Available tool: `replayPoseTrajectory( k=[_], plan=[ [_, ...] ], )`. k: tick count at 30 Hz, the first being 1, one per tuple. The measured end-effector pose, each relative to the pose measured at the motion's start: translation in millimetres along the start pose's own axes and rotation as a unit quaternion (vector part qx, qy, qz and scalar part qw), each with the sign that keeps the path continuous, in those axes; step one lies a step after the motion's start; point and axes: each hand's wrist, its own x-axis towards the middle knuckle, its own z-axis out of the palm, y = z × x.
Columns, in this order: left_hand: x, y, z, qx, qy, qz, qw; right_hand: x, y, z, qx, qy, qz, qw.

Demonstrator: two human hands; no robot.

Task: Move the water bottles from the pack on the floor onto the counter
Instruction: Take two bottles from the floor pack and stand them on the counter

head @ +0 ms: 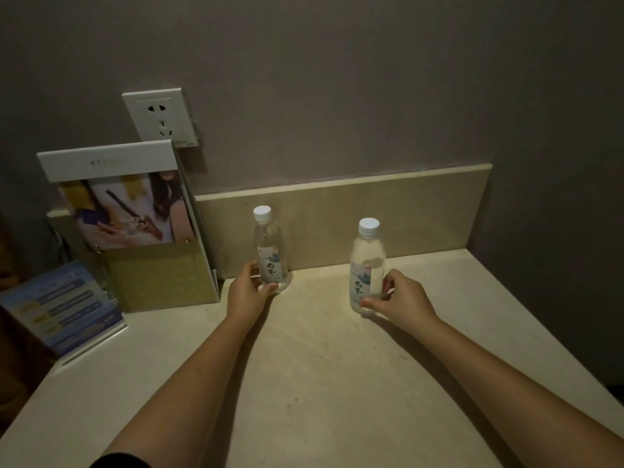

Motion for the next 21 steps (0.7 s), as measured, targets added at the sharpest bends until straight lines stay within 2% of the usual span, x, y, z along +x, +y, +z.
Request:
replayPoseTrajectory(
  k=[10,14,17,21],
  plan=[
    [-2,-1,2,-0.007,-0.010,-0.002,1.000,13,-8,9,-0.001,-0.003,-0.006,1.000],
    [-21,6,1,0.021,0.057,0.012,0.998,22,-12,11,0.011,-0.027,-0.009,1.000],
    [-37,13,6,0.056,0.003,0.029,0.998,30,-16,15,0.021,-0.055,-0.023,0.998],
    [-47,29,18,0.039,-0.054,0.027,0.997,39,-21,23,0.046,-0.079,-0.031,0.995]
  ],
)
